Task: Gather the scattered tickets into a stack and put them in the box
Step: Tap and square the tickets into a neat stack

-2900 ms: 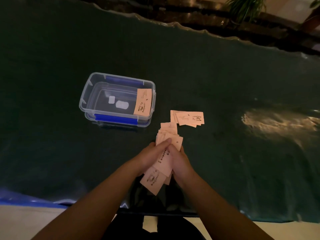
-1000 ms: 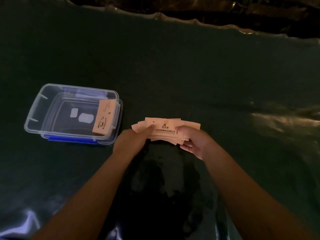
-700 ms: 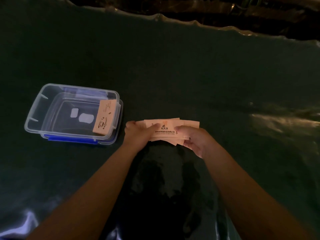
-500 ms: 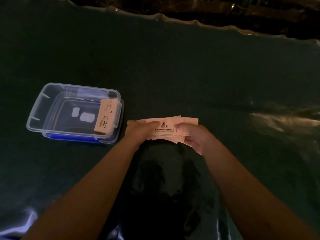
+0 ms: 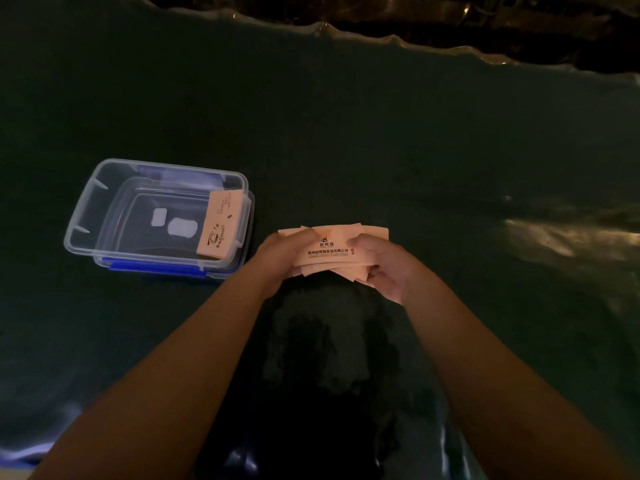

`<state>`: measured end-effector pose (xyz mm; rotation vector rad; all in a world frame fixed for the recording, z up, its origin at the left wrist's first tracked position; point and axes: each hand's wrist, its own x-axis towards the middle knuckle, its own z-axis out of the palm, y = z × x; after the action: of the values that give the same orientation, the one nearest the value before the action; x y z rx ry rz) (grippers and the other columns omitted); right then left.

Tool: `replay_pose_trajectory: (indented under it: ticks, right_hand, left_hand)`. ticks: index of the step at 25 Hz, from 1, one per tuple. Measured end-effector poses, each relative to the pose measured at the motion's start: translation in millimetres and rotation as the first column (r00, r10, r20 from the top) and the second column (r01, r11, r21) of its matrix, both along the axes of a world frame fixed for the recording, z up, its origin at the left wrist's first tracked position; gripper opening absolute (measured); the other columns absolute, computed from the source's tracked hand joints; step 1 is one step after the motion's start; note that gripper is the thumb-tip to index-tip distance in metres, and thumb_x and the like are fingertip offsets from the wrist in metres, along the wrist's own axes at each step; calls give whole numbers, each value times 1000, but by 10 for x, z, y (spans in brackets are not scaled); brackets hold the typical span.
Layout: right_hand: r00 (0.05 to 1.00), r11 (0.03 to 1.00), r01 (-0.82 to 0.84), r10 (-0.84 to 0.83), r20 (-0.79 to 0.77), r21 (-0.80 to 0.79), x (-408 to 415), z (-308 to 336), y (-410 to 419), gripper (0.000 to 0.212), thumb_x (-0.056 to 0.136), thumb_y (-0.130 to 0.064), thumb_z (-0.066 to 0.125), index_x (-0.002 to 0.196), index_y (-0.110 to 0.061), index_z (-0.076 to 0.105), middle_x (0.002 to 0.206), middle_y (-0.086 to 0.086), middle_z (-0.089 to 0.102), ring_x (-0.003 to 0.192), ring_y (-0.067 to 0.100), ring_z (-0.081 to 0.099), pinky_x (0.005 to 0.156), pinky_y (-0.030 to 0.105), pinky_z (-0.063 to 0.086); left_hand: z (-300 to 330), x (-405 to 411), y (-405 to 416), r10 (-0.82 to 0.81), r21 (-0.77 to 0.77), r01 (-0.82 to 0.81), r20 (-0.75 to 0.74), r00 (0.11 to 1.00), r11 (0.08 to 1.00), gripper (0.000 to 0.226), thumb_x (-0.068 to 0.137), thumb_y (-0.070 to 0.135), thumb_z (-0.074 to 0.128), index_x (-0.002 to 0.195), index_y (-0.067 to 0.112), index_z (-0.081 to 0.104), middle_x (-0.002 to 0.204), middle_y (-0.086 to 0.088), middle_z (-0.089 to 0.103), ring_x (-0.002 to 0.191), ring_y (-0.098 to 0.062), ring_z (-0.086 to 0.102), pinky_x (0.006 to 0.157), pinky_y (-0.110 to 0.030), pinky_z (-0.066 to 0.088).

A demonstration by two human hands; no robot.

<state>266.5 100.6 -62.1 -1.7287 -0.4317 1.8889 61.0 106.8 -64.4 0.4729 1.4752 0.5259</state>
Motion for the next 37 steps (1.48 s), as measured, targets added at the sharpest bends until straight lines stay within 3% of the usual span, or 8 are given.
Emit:
replay_pose_trajectory:
  ticks: [4, 10, 13, 20, 27, 30, 33, 37]
  right_hand:
    - [989, 998, 52, -48, -143, 21, 44, 2, -291, 43, 87, -15, 82, 128, -15, 70, 112, 7, 85, 113, 26, 76, 88, 40, 59]
    - [902, 963, 267, -235, -363, 40, -38, 28, -726, 63, 70, -8, 85, 131, -11, 68, 124, 15, 80, 112, 32, 78, 98, 46, 57]
    - [801, 926, 377, -316, -509, 18, -168, 54, -860, 50, 69, -8, 86, 119, -9, 80, 128, 18, 78, 113, 35, 78, 101, 50, 56]
    - [726, 899, 425, -274, -631, 99, -617, 131, -1034, 62, 77, -13, 84, 137, -6, 68, 139, 20, 72, 124, 35, 73, 93, 42, 64]
    - [887, 973, 152, -56, -458, 175, -397, 114, -1026, 77, 81, -9, 79, 152, -7, 51, 148, 20, 65, 136, 38, 63, 118, 57, 46]
    - [984, 955, -107, 142, -107, 278, -239, 209, -874, 87, 74, -12, 85, 153, -14, 49, 154, 11, 61, 135, 32, 64, 114, 55, 51]
    - [896, 806, -439, 360, 259, 398, -209, 330, -674, 109, 72, -15, 85, 165, -27, 31, 165, -7, 46, 149, 16, 47, 119, 50, 44]
    - [803, 675, -594, 464, 376, 437, -261, 352, -418, 111, 70, -10, 81, 162, -39, 27, 140, -20, 63, 127, 0, 59, 96, 34, 58]
  left_hand:
    - [92, -93, -164, -13, 101, 1, 115, 993, 995, 58, 80, 18, 86, 130, 17, 56, 107, -8, 80, 94, -23, 79, 78, -40, 65]
    - [233, -301, -430, -92, 225, 24, 294, 951, 974, 119, 56, -1, 90, 153, 32, 30, 132, -10, 65, 104, -22, 75, 80, -41, 64]
    - [256, -303, -623, -38, 309, -67, 321, 946, 949, 142, 51, -3, 96, 161, 37, 15, 137, -7, 61, 112, -19, 72, 90, -44, 61]
    - [229, 138, -1013, 225, 375, -386, 406, 886, 843, 92, 58, 10, 93, 141, 13, 53, 126, -15, 72, 118, -28, 69, 93, -47, 58]
    - [159, -6, -764, 198, 294, -292, 309, 930, 910, 67, 57, 12, 91, 118, 24, 65, 102, 3, 81, 96, -20, 78, 70, -40, 64]
    - [151, -181, -620, 39, 379, -116, 204, 978, 918, 71, 61, 14, 92, 122, 29, 59, 100, 12, 80, 90, -9, 77, 62, -29, 63]
    - [147, -232, -503, -129, 460, 87, 60, 990, 884, 81, 60, 12, 95, 128, 34, 55, 102, 18, 78, 92, -1, 75, 57, -20, 60]
    - [155, -155, -365, -284, 559, 260, -46, 958, 787, 92, 63, 10, 94, 138, 36, 49, 115, 21, 73, 107, 4, 68, 68, -18, 59]
